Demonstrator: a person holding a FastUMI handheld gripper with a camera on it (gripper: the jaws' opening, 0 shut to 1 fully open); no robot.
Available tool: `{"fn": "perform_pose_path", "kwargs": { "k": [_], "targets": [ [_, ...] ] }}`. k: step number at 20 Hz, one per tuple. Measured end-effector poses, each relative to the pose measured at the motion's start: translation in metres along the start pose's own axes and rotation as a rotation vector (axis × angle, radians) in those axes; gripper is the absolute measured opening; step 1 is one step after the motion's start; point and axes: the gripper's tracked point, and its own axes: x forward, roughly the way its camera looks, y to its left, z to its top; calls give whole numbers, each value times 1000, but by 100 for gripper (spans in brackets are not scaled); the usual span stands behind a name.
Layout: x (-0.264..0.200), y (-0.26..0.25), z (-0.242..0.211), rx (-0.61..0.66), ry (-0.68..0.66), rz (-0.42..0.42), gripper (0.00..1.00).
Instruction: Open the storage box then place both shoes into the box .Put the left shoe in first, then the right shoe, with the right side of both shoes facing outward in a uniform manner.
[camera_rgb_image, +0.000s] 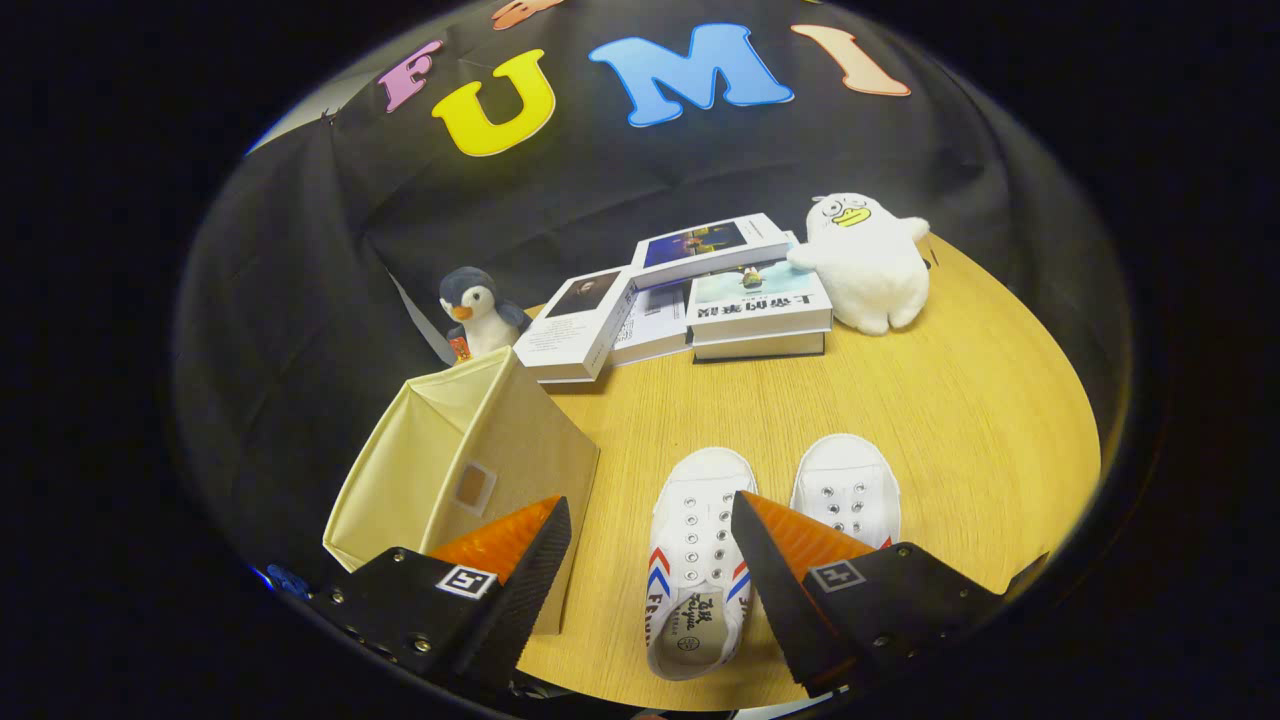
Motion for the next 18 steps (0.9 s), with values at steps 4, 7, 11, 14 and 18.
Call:
{"fn": "perform_pose_path", "kwargs": {
  "k": [4,7,11,14,18],
  "targets": [
    [11,-14,-16,37,59,-14,97],
    [19,-25,-30,42,99,-34,97],
    [31,-32,-52,87,164,-39,97],
    [36,-37,-63,136,197,-42,91],
    [42,-41,-65,178,212,-48,85]
  ]
}}
